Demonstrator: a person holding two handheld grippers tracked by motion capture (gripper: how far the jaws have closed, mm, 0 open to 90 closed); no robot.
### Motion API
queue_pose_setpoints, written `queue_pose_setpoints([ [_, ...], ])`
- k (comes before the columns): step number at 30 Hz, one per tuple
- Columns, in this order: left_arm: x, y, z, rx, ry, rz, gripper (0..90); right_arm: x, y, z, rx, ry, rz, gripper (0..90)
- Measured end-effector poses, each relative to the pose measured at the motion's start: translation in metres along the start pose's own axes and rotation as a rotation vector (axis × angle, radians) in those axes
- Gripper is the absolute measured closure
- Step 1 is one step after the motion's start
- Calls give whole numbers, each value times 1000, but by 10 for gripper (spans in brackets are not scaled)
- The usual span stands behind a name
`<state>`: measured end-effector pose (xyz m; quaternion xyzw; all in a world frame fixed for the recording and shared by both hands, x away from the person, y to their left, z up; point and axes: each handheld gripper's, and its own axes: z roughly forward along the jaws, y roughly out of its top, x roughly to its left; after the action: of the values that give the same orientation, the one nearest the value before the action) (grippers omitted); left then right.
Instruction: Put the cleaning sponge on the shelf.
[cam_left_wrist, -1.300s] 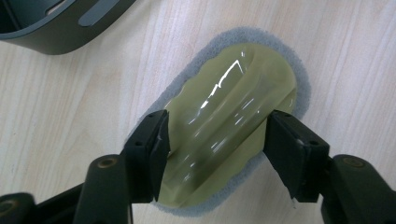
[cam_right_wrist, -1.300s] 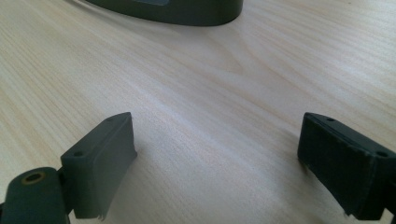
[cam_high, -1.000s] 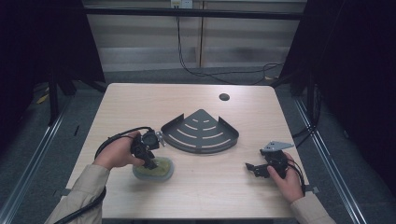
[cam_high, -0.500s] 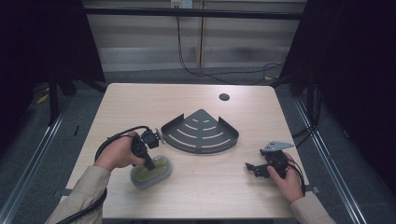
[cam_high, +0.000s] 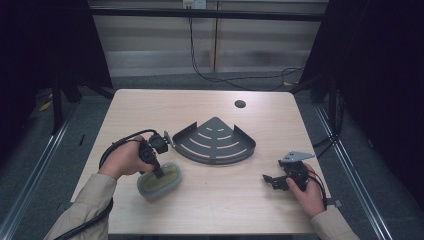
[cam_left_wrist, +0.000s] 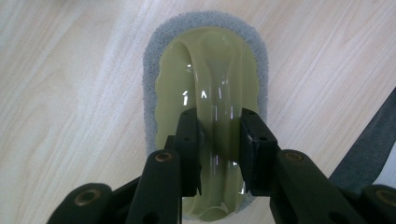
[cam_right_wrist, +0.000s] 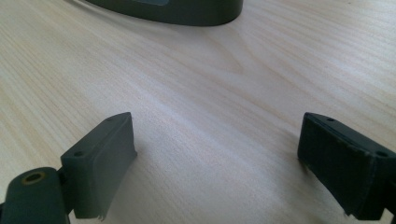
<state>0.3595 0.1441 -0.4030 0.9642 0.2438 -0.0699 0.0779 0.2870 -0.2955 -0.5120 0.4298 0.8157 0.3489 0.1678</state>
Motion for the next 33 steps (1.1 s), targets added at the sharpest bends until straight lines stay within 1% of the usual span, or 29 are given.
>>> queue_pose_setpoints([
  [3,0,1,-3,-4,0,-16,714,0,0,0,0,-2,2,107],
  [6,1,2,-5,1,-2,-19,713,0,0,0,0,-2,2,107],
  [7,1,2,-6,11,-1,-16,713,0,0,0,0,-2,2,107],
  [11,3,3,-9,4,-2,-40,713,0,0,0,0,-2,2,107],
  [13,3,4,-10,9,2,-39,713,0,0,0,0,-2,2,107],
  [16,3,5,-12,8,1,-48,713,0,0,0,-2,-2,-1,107],
  [19,4,8,-17,14,7,-61,713,0,0,0,-3,0,-1,107],
  [20,5,9,-19,23,7,-58,713,0,0,0,-2,-2,-1,107],
  [33,7,18,-37,-2,12,-78,712,0,0,0,-2,-3,-3,107],
])
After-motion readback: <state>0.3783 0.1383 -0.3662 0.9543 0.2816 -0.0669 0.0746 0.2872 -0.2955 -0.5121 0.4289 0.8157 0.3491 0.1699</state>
